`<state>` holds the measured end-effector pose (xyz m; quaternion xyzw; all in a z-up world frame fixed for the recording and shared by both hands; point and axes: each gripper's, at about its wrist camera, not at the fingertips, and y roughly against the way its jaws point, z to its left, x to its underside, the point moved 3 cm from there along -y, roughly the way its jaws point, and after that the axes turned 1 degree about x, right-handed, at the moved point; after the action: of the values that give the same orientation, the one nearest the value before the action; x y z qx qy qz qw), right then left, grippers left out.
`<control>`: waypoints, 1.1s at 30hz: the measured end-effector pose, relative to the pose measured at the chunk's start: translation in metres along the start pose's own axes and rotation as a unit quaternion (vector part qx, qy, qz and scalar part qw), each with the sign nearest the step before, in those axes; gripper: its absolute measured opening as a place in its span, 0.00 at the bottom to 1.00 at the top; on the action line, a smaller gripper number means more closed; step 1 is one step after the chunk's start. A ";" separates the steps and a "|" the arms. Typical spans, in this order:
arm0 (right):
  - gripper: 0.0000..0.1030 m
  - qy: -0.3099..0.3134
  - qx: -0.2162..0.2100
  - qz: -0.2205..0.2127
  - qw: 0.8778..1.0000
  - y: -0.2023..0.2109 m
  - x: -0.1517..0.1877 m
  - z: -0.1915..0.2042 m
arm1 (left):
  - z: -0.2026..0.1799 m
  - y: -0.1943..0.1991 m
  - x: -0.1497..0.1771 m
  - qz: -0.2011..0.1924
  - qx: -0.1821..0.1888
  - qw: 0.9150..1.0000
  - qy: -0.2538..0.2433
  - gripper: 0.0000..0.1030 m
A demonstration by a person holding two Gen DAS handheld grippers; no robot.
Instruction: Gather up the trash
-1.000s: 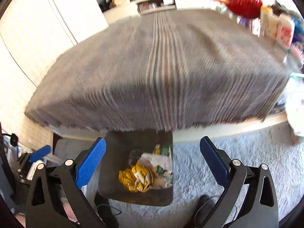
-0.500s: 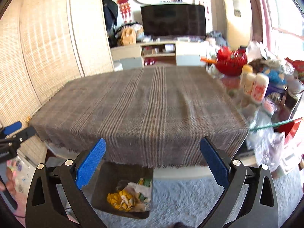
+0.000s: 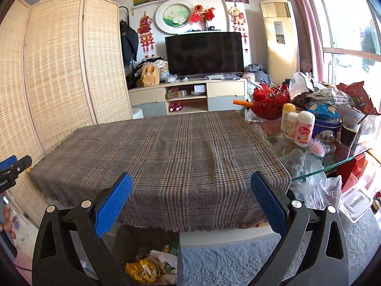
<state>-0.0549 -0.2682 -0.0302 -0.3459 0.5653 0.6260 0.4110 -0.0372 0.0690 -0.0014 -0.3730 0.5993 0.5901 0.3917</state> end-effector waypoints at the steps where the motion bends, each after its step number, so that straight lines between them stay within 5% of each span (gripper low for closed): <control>1: 0.97 0.001 0.003 0.001 1.000 -0.001 0.001 0.000 | -0.001 -0.001 0.002 -0.001 0.000 1.000 0.000 0.92; 33: 0.97 -0.019 -0.006 0.029 0.999 -0.013 0.008 0.000 | 0.016 -0.004 0.021 -0.007 0.016 1.000 0.011 0.92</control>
<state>-0.0465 -0.2673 -0.0425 -0.3195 0.5632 0.6479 0.4012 -0.0424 0.0847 -0.0222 -0.3770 0.6105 0.5735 0.3954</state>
